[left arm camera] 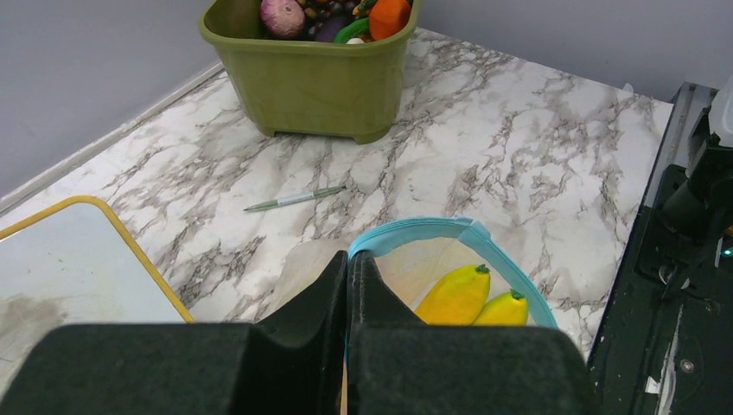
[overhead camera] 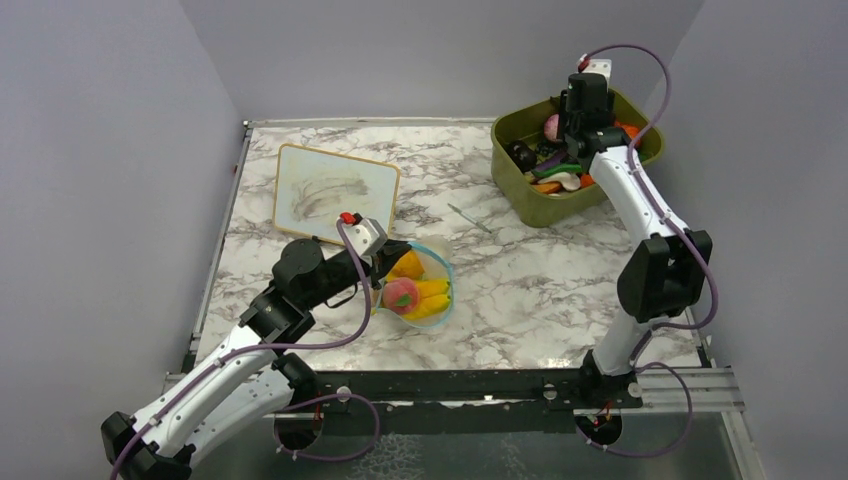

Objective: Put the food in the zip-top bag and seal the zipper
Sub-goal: Pick up the fake vegetable from the bin.

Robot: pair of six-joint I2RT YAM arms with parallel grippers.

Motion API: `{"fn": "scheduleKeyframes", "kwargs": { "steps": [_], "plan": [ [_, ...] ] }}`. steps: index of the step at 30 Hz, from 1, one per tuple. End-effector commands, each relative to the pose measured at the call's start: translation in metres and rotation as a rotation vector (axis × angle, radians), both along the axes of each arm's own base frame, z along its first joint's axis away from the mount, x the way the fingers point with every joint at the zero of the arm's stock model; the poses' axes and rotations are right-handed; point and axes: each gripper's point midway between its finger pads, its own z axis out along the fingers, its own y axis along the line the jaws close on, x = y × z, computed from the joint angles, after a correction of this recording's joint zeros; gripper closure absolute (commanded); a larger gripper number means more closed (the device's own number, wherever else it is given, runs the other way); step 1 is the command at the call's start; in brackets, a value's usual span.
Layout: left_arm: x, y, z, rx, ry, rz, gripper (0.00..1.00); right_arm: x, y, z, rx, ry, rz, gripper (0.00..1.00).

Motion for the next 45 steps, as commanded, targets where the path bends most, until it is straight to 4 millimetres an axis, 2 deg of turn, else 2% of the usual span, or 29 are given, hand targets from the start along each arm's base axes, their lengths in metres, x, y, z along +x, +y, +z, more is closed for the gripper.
{"fn": "scheduleKeyframes", "kwargs": {
  "steps": [1, 6, 15, 26, 34, 41, 45],
  "plan": [
    [-0.001, 0.002, 0.019, -0.037, -0.062, 0.001, 1.00, 0.015, -0.045, -0.011, 0.030, 0.005, -0.140, 0.47],
    [0.000, 0.002, 0.018, -0.037, -0.062, 0.003, 1.00, 0.033, -0.076, -0.029, 0.053, 0.020, -0.215, 0.50],
    [0.000, 0.000, 0.016, -0.033, -0.053, -0.002, 1.00, 0.039, -0.116, -0.053, 0.055, 0.028, -0.314, 0.52],
    [0.001, -0.001, 0.013, -0.024, -0.045, -0.004, 1.00, 0.058, -0.127, -0.090, 0.131, 0.046, -0.313, 0.50],
    [0.000, -0.001, 0.014, -0.026, -0.047, -0.006, 1.00, 0.069, -0.131, -0.108, 0.142, 0.060, -0.313, 0.46],
    [0.000, 0.000, 0.015, -0.027, -0.049, -0.003, 1.00, 0.072, -0.131, -0.126, 0.166, 0.097, -0.298, 0.50],
    [0.000, 0.000, 0.015, -0.029, -0.052, -0.002, 1.00, 0.072, -0.129, -0.129, 0.159, 0.105, -0.274, 0.54]
  ]
}}
